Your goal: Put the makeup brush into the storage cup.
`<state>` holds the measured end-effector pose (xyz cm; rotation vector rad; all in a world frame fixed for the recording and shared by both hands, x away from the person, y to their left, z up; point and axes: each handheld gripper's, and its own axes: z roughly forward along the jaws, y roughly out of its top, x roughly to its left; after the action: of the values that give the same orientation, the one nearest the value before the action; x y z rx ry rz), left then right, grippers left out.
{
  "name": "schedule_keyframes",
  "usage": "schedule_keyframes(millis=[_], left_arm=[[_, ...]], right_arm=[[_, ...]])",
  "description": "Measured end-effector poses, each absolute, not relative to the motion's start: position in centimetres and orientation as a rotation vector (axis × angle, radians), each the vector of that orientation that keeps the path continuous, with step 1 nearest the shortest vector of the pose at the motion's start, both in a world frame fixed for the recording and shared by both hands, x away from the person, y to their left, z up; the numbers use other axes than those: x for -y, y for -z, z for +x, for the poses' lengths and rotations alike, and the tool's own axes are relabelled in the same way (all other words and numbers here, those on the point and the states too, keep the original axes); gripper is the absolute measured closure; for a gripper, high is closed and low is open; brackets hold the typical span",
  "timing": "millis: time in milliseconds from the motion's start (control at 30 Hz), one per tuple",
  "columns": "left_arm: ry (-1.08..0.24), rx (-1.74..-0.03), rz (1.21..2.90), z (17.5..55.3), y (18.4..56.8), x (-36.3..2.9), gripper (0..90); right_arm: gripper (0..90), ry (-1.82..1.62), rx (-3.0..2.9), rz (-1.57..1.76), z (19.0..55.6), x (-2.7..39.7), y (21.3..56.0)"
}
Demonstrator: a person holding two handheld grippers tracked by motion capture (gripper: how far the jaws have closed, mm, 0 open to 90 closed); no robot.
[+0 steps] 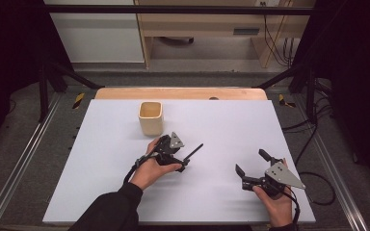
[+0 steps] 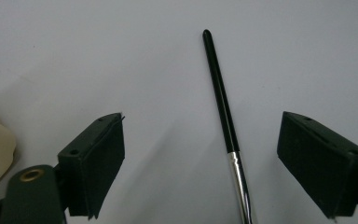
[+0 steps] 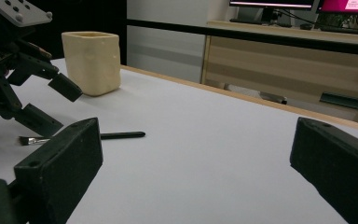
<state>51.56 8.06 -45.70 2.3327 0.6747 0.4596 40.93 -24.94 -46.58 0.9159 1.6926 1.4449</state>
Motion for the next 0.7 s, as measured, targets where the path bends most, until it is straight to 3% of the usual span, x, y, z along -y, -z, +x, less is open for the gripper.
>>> schedule_keyframes(millis=[300,700], left_arm=[[-0.463,-0.699,2.345,51.36,46.07,-7.8,20.9],[-0.436,-0.726,2.373,50.96,46.11,-7.43,35.8]], right_arm=[[3.1,-1.444,-1.694,0.918,40.93,24.97,46.58],[3.8,-1.439,-1.694,0.926,40.94,24.94,46.6]])
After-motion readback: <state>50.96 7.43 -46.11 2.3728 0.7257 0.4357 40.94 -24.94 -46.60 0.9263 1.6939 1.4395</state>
